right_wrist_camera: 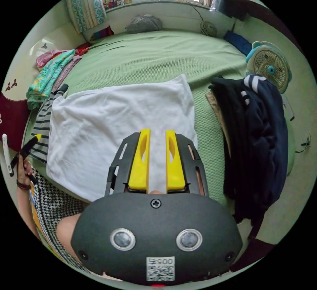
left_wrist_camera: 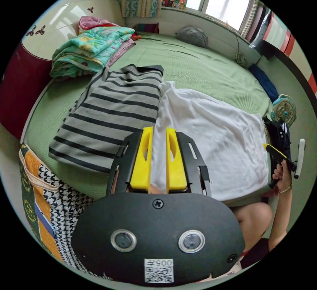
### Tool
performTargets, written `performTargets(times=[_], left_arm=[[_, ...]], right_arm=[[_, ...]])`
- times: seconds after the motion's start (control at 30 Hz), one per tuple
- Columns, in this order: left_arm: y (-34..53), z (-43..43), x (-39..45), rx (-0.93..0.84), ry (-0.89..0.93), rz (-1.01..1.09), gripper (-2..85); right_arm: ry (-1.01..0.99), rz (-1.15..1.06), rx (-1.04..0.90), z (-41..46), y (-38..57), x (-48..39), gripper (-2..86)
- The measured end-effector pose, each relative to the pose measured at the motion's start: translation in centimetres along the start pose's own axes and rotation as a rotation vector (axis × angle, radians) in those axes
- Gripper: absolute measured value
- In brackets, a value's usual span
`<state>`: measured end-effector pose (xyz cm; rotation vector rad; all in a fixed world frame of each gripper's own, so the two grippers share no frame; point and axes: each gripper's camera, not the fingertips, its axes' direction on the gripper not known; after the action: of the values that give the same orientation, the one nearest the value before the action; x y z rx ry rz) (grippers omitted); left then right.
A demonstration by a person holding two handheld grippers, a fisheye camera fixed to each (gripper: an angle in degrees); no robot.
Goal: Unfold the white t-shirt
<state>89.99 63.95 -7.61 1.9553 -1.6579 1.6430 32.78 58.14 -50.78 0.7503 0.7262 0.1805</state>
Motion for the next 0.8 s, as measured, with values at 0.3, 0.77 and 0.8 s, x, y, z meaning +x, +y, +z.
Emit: performTargets(times=[0.3, 0.77, 0.8], left_arm=[[-4.4, 0.4, -0.1, 0.047, 0.055, 0.003, 8.7], [-7.5, 5.7, 2.2, -0.044, -0.074, 0.047, 2.3], [-7.3, 5.4, 2.1, -0.037, -0.063, 0.044, 2.0]], right_arm=[[0.065, -0.021, 0.082, 0.0, -4.8, 3.0, 8.0], [0.241, -0.051, 0.044, 4.9, -10.4, 1.7, 0.2], [0.201, -0.047, 0.074, 4.0, -10.0, 1.9, -0.6]])
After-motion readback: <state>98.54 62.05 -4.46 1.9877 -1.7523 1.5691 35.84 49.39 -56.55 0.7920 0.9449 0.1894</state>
